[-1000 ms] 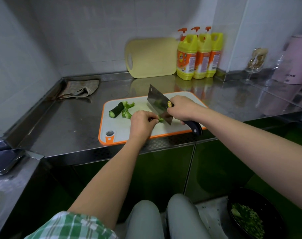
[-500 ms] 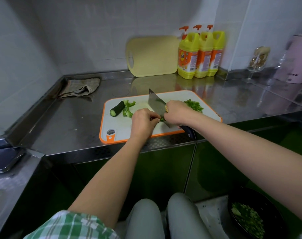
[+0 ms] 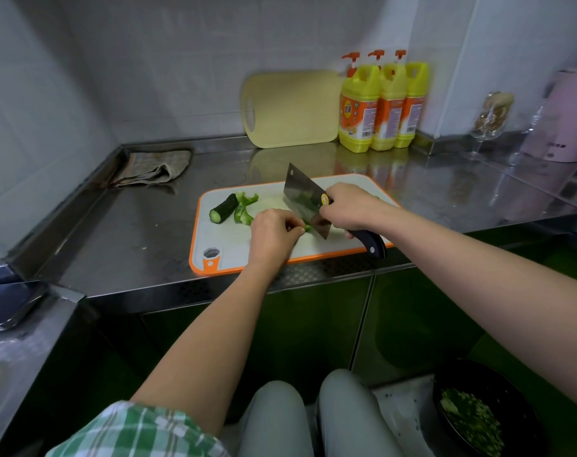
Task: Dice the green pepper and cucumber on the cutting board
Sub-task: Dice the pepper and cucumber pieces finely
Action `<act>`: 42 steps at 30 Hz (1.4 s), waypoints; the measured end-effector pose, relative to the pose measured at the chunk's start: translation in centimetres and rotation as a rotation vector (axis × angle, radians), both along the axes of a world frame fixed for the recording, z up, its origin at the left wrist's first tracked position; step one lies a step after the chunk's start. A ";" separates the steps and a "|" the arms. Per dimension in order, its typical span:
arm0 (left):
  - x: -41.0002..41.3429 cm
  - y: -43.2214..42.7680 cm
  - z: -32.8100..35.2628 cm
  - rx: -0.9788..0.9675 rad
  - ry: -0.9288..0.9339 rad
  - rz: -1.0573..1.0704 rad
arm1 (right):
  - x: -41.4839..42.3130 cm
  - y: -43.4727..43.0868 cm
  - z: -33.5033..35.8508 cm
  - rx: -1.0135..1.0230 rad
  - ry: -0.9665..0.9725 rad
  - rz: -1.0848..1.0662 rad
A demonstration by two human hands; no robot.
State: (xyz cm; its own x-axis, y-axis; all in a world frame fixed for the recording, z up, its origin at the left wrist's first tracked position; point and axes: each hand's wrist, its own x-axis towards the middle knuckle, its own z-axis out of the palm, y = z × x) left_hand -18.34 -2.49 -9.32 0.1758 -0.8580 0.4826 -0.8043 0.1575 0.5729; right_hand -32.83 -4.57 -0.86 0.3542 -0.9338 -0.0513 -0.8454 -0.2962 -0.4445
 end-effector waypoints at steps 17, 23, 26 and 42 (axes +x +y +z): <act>0.2 -0.5 -0.2 0.027 -0.020 0.004 | 1.3 -0.5 -1.5 0.005 0.040 -0.018; 0.1 -0.3 -0.1 0.013 -0.034 -0.003 | 1.1 -1.1 -2.5 -0.111 -0.075 -0.076; 0.1 -0.2 0.0 0.011 -0.038 0.000 | 0.5 -0.8 -1.6 -0.087 -0.105 -0.051; 0.1 -0.3 -0.1 0.030 -0.022 0.017 | 0.2 0.6 -0.6 -0.038 0.034 -0.010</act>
State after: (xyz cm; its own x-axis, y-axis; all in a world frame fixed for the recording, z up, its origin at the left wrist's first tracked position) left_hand -18.26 -2.76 -9.43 0.1798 -0.8692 0.4607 -0.8192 0.1270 0.5593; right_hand -32.61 -3.98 -1.42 0.3439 -0.9386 -0.0275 -0.8625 -0.3041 -0.4045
